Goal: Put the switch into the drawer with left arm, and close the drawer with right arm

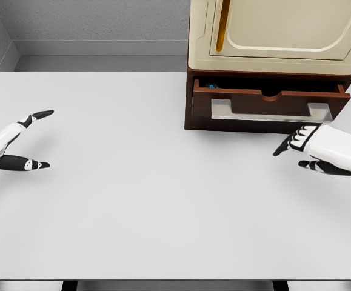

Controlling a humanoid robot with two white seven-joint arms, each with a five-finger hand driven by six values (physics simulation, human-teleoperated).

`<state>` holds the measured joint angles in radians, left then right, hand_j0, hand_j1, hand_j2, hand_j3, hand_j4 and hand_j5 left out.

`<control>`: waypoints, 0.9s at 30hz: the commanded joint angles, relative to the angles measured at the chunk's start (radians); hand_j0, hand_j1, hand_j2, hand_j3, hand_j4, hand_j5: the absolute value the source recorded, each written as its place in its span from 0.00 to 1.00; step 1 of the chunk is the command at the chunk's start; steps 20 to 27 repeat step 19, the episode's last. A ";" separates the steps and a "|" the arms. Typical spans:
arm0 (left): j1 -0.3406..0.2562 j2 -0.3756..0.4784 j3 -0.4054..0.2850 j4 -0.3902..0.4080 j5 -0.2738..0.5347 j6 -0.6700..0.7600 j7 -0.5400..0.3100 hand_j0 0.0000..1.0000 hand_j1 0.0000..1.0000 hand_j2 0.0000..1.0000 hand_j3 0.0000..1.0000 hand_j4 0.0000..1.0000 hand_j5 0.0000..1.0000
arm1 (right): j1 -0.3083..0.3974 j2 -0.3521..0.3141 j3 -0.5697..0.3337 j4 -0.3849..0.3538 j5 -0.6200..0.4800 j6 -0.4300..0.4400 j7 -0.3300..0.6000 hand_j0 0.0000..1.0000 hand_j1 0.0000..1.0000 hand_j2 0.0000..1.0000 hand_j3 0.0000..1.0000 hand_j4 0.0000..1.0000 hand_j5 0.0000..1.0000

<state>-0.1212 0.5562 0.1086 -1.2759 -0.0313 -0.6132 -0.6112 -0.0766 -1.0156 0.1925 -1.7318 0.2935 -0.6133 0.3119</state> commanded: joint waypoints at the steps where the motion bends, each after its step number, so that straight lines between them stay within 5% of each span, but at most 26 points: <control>1: 0.000 0.001 0.000 0.000 0.008 0.002 0.000 1.00 1.00 1.00 1.00 1.00 1.00 | -0.003 0.029 0.011 0.031 0.013 0.002 -0.005 0.70 0.70 0.70 0.70 0.70 0.70; 11: 0.000 -0.001 0.000 -0.010 0.010 0.002 0.000 1.00 1.00 1.00 1.00 1.00 1.00 | -0.189 0.080 0.174 0.166 0.032 0.002 -0.004 0.72 0.72 0.72 0.72 0.72 0.72; 19: 0.000 -0.001 0.000 -0.008 0.008 0.002 0.000 1.00 1.00 1.00 1.00 1.00 1.00 | -0.167 0.009 0.171 0.163 0.021 0.002 -0.007 0.73 0.73 0.73 0.73 0.73 0.73; 27: 0.000 -0.001 0.000 -0.008 0.008 0.002 0.000 1.00 1.00 1.00 1.00 1.00 1.00 | -0.167 0.009 0.171 0.163 0.021 0.002 -0.007 0.73 0.73 0.73 0.73 0.73 0.73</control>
